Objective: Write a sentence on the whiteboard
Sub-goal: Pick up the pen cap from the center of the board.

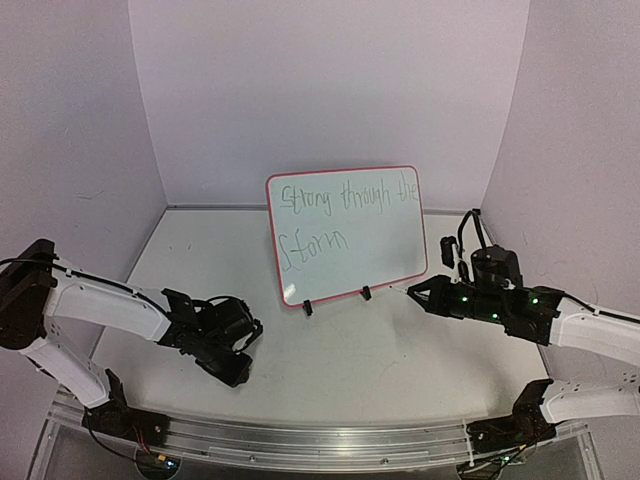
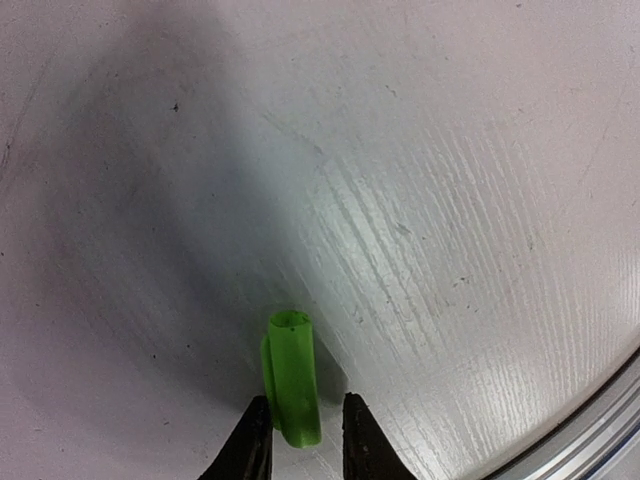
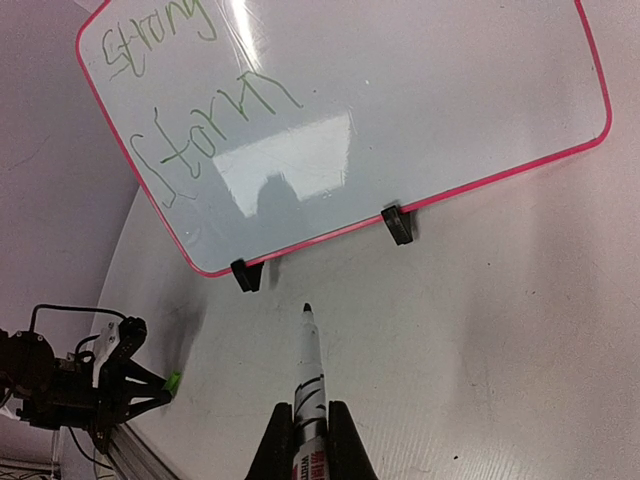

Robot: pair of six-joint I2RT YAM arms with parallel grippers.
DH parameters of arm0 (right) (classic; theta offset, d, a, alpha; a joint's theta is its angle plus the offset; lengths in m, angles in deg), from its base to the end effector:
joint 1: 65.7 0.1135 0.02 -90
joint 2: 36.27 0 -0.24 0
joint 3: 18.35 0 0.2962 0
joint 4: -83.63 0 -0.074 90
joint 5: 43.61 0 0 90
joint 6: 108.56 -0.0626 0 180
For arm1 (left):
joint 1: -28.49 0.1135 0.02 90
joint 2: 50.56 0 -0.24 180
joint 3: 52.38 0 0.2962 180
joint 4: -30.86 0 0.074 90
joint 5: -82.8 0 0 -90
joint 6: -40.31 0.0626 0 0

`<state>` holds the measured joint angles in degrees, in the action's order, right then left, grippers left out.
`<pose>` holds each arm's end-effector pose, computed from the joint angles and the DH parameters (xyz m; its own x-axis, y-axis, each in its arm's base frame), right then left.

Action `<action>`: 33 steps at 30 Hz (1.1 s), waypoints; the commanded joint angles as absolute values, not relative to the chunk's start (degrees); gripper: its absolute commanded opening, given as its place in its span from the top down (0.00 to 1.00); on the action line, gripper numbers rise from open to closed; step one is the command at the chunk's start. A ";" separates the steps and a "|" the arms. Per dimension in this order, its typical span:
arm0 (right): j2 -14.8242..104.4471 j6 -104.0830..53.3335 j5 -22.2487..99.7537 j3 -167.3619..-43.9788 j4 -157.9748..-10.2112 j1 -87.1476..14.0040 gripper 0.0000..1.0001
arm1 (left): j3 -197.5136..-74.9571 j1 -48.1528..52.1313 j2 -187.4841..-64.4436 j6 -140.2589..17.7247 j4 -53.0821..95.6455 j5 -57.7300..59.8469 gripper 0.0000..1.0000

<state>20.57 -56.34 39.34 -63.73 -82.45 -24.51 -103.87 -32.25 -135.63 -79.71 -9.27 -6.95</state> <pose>0.2222 0.2047 0.1972 -0.7065 0.1897 -0.6819 -0.3849 0.7055 0.5951 0.1388 -0.2483 0.0577 -0.8430 0.4811 -0.2408 0.5212 0.8412 -0.1440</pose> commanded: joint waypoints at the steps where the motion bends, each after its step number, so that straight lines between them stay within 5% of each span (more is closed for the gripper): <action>1: 19.52 -56.56 40.39 -63.62 -83.70 -24.13 1.00 | -105.76 -33.02 -137.72 -79.16 -9.40 -7.38 0.80; 10: 19.49 -56.15 40.30 -63.71 -83.23 -24.12 1.00 | -103.97 -33.56 -135.83 -82.27 -10.74 -8.73 0.97; 16: 20.88 -52.45 35.03 -66.43 -82.20 -24.51 1.00 | -105.33 -33.56 -133.34 -82.41 -11.17 -9.64 1.00; 24: 30.48 -48.16 8.51 -72.84 -81.11 -32.32 1.00 | -109.90 -33.56 -129.65 -76.47 -14.60 -7.35 1.00; 33: 41.51 -46.70 -11.43 -80.28 -77.63 -32.57 1.00 | -114.43 -33.47 -127.81 -60.83 -11.57 8.34 1.00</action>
